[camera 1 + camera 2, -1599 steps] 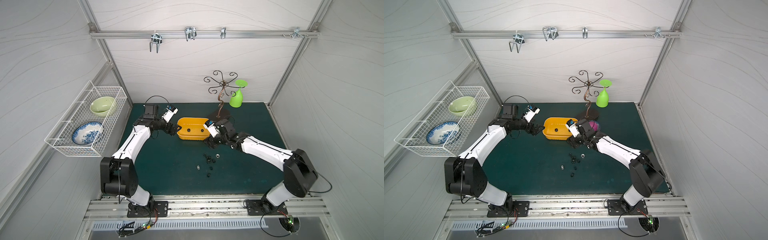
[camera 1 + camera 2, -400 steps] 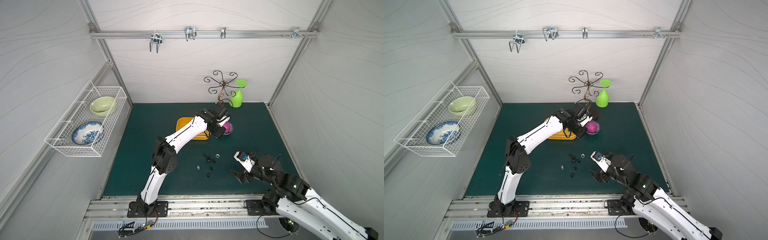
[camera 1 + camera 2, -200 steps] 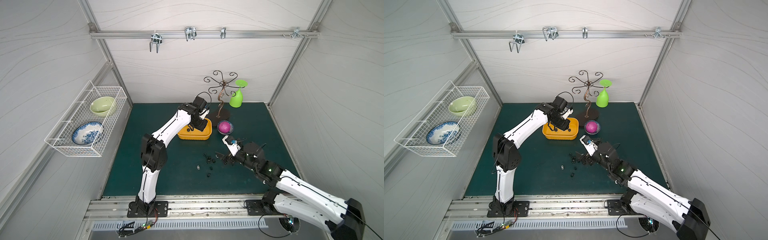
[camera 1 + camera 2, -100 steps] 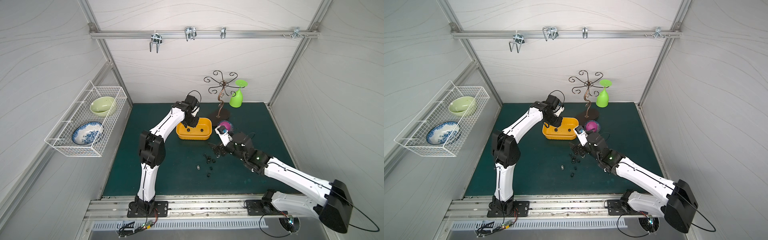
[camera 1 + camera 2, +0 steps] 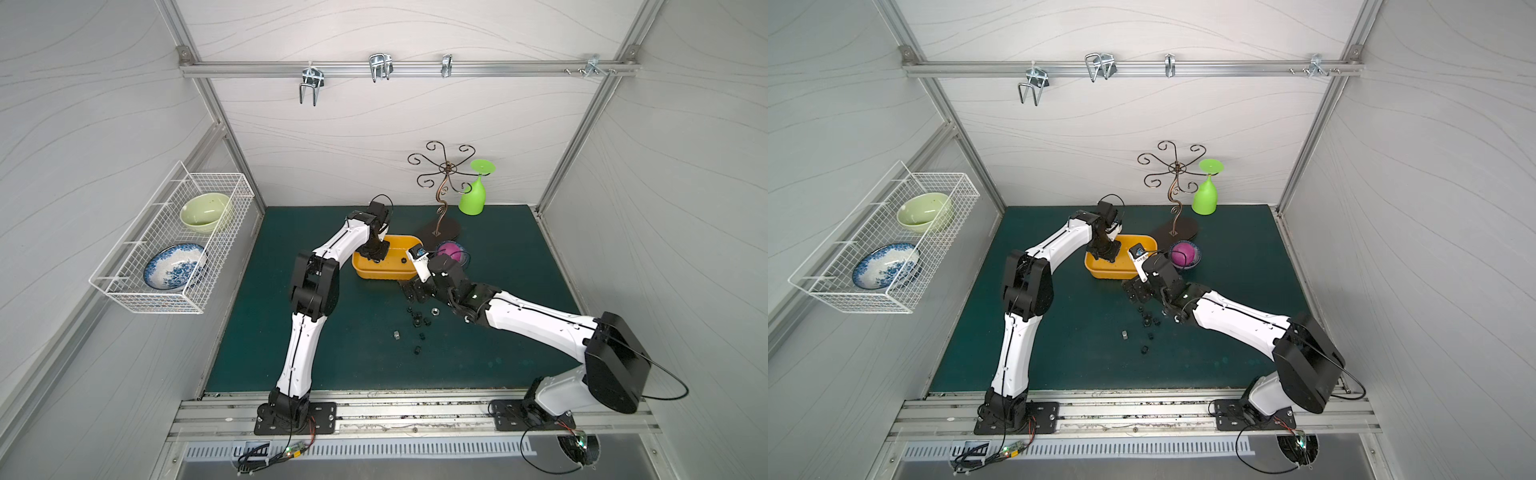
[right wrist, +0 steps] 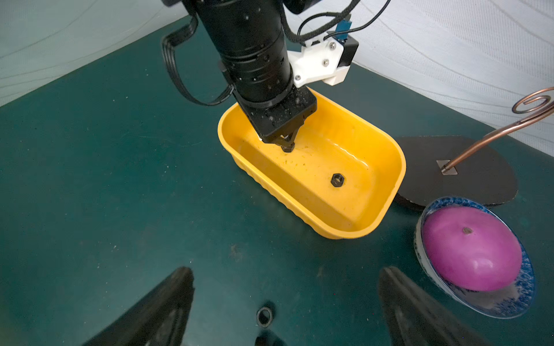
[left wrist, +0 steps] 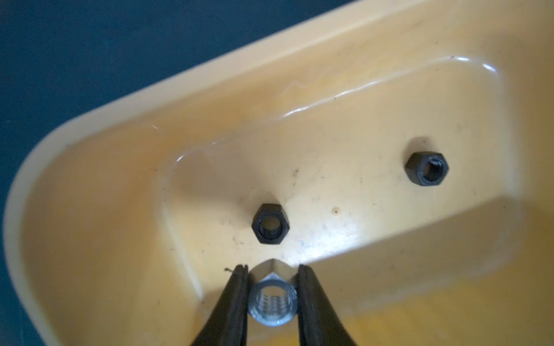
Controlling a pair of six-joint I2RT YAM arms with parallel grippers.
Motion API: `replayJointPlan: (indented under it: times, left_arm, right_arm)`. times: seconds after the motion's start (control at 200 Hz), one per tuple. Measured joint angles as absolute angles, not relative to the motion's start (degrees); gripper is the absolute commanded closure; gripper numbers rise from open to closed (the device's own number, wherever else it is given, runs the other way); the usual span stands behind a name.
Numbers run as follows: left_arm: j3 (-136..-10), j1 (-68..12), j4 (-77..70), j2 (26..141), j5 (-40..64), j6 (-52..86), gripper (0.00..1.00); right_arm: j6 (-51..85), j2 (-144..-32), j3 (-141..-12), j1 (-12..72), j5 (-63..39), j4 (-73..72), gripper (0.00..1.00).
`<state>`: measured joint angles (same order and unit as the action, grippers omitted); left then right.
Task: Put the nuts on the desktop into the storage box
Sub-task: Place the nut in the storage box.
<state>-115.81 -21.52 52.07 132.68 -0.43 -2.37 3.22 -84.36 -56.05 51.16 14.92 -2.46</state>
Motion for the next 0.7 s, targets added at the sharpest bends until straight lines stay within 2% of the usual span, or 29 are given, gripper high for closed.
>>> replayJointPlan:
  times: [0.45, 0.59, 0.7]
  left_arm:
    - [-119.61, -21.5, 48.47, 137.1, -2.2, -4.58, 0.75]
    - [-119.85, -21.5, 48.16, 138.04, -1.89, -5.26, 0.68]
    - [-120.09, -21.5, 47.16, 138.04, -1.74, -5.82, 0.57]
  right_arm:
    - [4.27, -86.32, -57.14, 51.48, 15.25, -2.96, 0.01]
    - [4.14, -86.32, -56.77, 51.64, 15.62, -3.22, 0.01]
    - [4.03, -86.32, -55.79, 51.81, 15.64, -3.97, 0.01]
